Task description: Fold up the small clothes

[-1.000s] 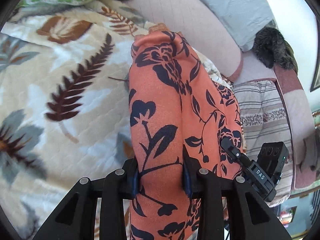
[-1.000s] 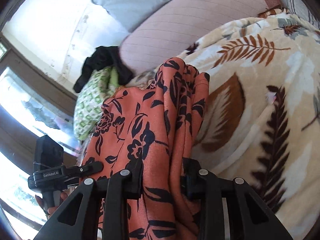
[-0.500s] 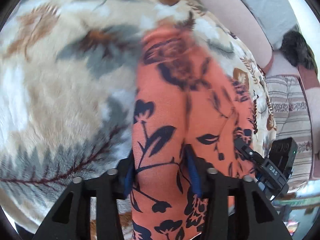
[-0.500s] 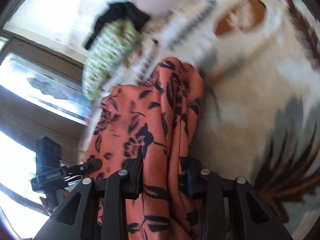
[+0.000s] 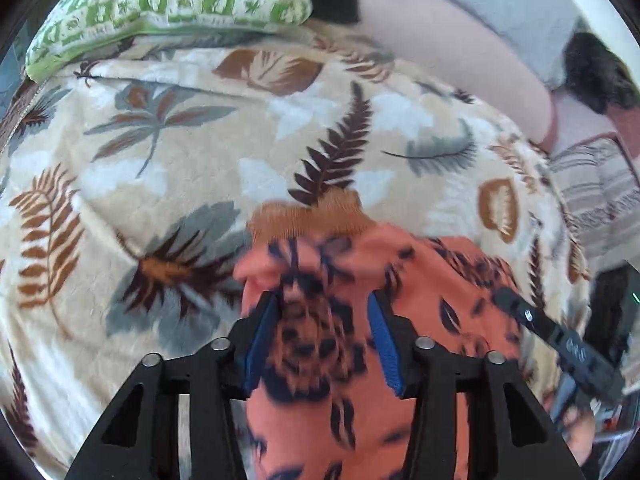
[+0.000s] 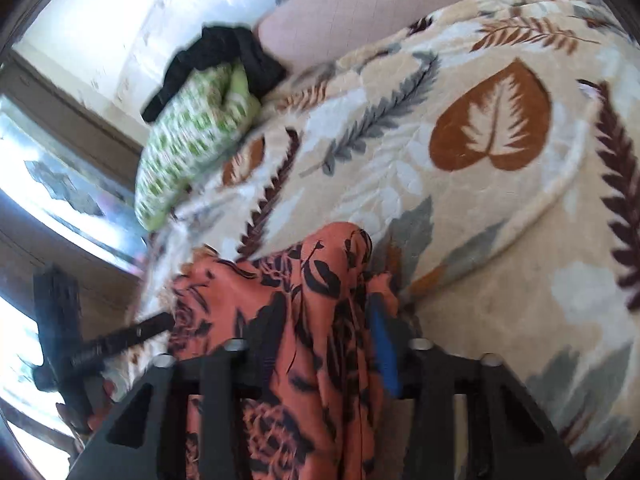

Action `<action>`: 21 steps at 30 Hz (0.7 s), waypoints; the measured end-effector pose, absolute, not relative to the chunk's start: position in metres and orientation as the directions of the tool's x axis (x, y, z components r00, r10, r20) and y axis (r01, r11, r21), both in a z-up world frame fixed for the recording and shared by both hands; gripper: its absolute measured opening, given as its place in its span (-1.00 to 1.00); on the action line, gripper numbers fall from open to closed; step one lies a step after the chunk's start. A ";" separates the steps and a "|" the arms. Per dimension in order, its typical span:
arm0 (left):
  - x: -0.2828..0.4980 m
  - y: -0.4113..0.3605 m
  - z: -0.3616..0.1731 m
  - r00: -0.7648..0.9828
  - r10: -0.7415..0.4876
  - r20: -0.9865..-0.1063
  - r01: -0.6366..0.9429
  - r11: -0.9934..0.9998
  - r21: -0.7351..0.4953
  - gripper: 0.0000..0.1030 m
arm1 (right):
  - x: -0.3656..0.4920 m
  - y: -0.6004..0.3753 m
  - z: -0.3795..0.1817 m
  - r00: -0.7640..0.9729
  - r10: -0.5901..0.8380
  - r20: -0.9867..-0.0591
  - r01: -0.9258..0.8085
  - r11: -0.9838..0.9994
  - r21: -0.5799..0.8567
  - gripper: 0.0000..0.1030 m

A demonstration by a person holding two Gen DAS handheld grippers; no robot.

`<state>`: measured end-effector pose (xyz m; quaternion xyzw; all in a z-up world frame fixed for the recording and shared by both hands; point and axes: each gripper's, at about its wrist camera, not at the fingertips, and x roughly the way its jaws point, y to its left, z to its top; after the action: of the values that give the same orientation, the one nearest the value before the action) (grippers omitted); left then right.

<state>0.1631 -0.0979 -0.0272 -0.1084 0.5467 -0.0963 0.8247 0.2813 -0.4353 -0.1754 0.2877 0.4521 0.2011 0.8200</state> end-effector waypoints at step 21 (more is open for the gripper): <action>0.024 -0.067 -0.024 0.370 -0.265 -0.890 0.106 0.964 -0.243 0.06 | 0.178 -0.420 -0.182 0.497 0.573 -0.651 -0.257 0.814 0.521 -0.71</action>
<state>0.0240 -0.0672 -0.0236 -0.0725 0.5500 -0.1125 0.8243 0.1782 -0.4201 -0.1825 0.1810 0.4374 0.2454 0.8460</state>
